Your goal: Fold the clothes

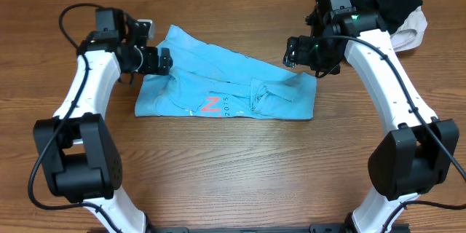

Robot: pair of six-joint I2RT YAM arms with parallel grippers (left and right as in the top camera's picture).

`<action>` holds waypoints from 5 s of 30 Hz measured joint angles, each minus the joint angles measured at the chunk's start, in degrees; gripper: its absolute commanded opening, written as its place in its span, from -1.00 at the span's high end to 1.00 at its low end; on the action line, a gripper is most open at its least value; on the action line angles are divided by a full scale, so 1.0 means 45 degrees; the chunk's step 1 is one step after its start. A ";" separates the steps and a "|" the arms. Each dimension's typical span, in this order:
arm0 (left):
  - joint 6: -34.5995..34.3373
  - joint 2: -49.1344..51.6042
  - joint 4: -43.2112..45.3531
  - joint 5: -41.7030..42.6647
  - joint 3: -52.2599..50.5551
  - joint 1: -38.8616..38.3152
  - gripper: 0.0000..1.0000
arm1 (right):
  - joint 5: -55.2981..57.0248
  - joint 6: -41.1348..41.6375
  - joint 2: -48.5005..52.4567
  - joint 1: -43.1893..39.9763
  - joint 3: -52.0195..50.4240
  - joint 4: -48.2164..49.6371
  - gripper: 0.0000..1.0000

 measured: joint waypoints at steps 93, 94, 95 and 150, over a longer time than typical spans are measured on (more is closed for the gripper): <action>-0.1632 0.2147 -0.6319 -0.0476 0.7626 -0.6475 0.92 | -0.3774 0.4522 0.0724 -0.1613 -0.1690 0.4172 0.92; -0.1632 0.2234 -0.6173 -0.0316 0.7626 -0.6518 0.91 | -0.3789 0.4522 0.0107 -0.2025 -0.1540 0.4124 0.92; -0.1637 0.2365 -0.5974 -0.0073 0.7621 -0.6615 0.91 | -0.3803 0.4483 -0.0544 -0.2467 -0.1365 0.4031 0.92; -0.3993 0.2657 -0.7800 0.0058 1.1181 -0.0398 -1.00 | 0.3934 0.0136 0.2127 0.5688 -0.1025 0.3725 0.92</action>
